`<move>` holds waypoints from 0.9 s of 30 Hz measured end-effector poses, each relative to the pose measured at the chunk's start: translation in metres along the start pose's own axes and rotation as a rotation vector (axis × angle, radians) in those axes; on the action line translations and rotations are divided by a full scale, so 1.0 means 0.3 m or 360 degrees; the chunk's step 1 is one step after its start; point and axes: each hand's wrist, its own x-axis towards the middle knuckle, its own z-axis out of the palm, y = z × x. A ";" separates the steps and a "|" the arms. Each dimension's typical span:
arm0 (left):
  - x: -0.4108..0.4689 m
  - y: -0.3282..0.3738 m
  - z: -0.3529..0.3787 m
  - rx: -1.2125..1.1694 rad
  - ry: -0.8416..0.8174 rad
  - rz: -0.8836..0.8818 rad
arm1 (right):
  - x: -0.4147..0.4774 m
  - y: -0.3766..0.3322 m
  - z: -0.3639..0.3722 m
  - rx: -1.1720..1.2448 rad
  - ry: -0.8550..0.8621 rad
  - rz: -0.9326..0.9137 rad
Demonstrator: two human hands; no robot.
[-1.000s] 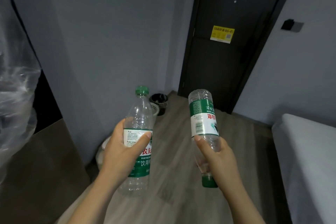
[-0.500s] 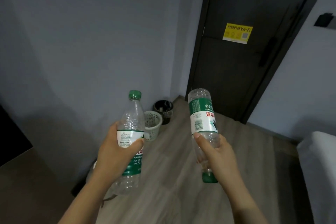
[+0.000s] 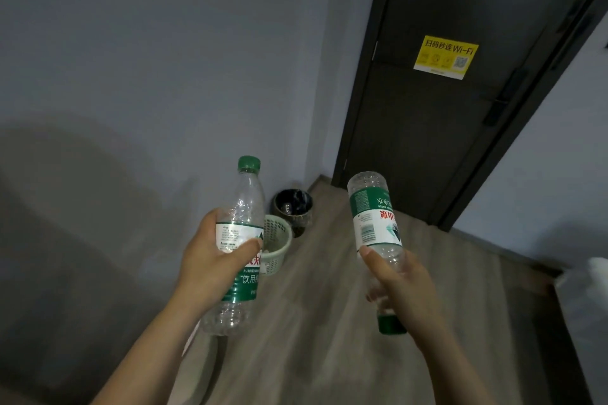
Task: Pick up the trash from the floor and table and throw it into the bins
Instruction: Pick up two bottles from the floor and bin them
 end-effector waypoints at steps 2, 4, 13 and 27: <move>0.089 -0.027 0.000 0.0006 -0.0009 -0.0010 | 0.058 -0.007 0.047 -0.0011 -0.0031 0.0016; 0.164 -0.050 0.001 0.0011 0.0003 -0.0042 | 0.117 -0.007 0.092 -0.0037 -0.0056 0.0058; 0.511 -0.123 0.105 0.0044 0.0036 -0.0203 | 0.510 0.004 0.211 -0.0222 -0.0184 0.0149; 1.063 -0.129 0.471 0.0295 0.0085 -0.0396 | 1.315 0.036 0.236 -0.0139 -0.0363 0.0348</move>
